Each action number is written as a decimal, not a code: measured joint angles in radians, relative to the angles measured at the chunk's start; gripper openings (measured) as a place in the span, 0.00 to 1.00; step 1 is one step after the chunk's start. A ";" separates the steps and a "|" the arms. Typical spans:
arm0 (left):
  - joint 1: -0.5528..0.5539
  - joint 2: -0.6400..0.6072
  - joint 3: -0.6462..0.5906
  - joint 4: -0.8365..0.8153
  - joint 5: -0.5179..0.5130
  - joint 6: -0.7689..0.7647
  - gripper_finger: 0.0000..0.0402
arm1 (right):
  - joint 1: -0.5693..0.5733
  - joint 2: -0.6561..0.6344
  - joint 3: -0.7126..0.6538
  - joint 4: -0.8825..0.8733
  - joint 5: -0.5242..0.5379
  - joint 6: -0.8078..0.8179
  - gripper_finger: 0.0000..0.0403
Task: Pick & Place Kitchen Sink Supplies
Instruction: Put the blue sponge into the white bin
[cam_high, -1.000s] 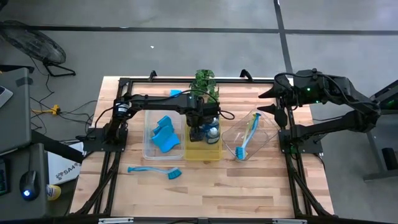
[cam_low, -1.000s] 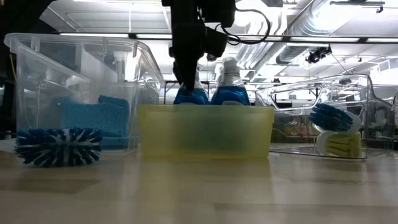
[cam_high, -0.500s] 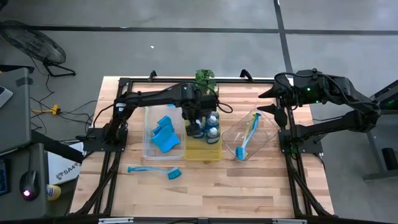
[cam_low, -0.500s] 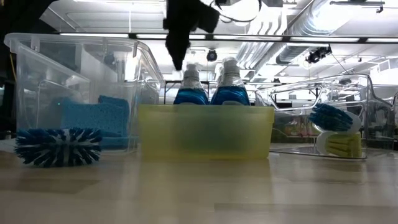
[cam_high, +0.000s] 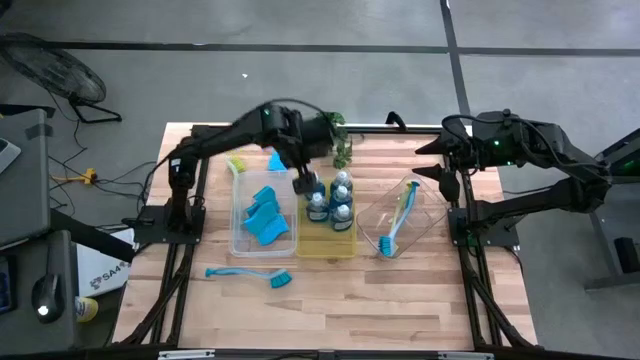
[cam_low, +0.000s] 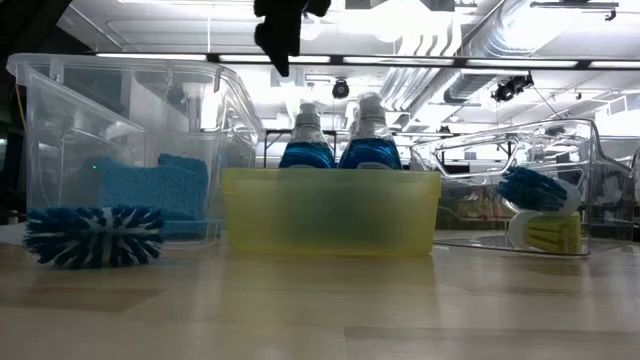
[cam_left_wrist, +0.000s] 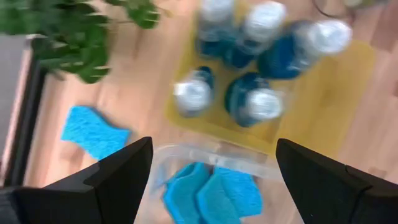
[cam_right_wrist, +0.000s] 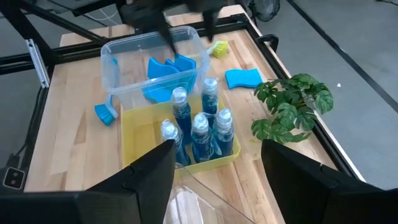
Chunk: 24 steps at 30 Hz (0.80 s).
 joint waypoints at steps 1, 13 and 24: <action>0.023 -0.009 0.000 0.000 0.003 0.009 0.84 | 0.000 0.000 0.000 0.000 0.000 0.000 0.58; 0.294 -0.035 -0.002 0.001 0.048 0.104 0.84 | 0.000 0.000 0.000 0.003 0.063 0.056 0.58; 0.530 -0.027 -0.239 0.075 0.155 0.089 0.84 | 0.000 0.000 0.000 0.003 0.179 0.141 0.58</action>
